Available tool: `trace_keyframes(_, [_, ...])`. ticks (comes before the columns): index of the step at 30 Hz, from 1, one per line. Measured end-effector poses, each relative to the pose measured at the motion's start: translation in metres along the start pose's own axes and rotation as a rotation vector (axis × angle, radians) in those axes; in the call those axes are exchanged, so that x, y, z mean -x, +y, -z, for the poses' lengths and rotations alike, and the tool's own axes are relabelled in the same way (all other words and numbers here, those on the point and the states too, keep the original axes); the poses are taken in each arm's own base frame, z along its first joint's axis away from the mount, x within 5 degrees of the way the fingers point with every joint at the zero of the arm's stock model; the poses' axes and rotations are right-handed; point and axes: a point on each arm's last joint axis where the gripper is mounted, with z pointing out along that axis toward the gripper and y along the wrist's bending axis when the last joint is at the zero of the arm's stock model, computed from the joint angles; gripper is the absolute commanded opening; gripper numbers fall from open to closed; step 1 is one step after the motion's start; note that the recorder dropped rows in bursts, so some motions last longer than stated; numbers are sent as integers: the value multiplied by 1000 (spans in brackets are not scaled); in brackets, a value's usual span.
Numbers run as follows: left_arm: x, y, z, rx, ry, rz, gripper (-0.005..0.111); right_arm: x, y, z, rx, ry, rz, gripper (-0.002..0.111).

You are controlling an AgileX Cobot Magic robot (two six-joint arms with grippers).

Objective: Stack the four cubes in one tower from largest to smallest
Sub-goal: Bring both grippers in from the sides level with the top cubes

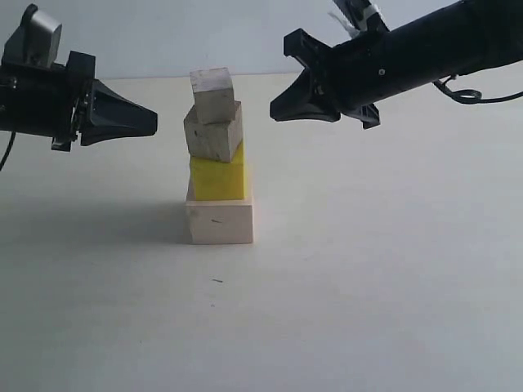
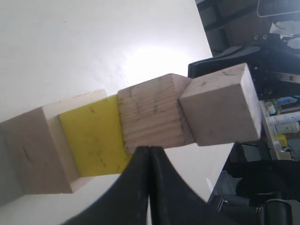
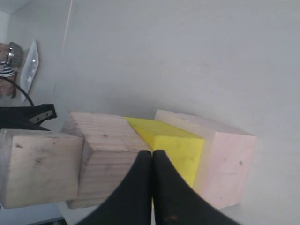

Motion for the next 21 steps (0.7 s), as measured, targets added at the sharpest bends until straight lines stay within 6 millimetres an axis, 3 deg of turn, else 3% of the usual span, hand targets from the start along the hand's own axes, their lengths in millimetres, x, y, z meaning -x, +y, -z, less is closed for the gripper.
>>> trace_keyframes(21, [6,6,-8,-78,10,-9,0,-3,8,0,85,36,-5,0])
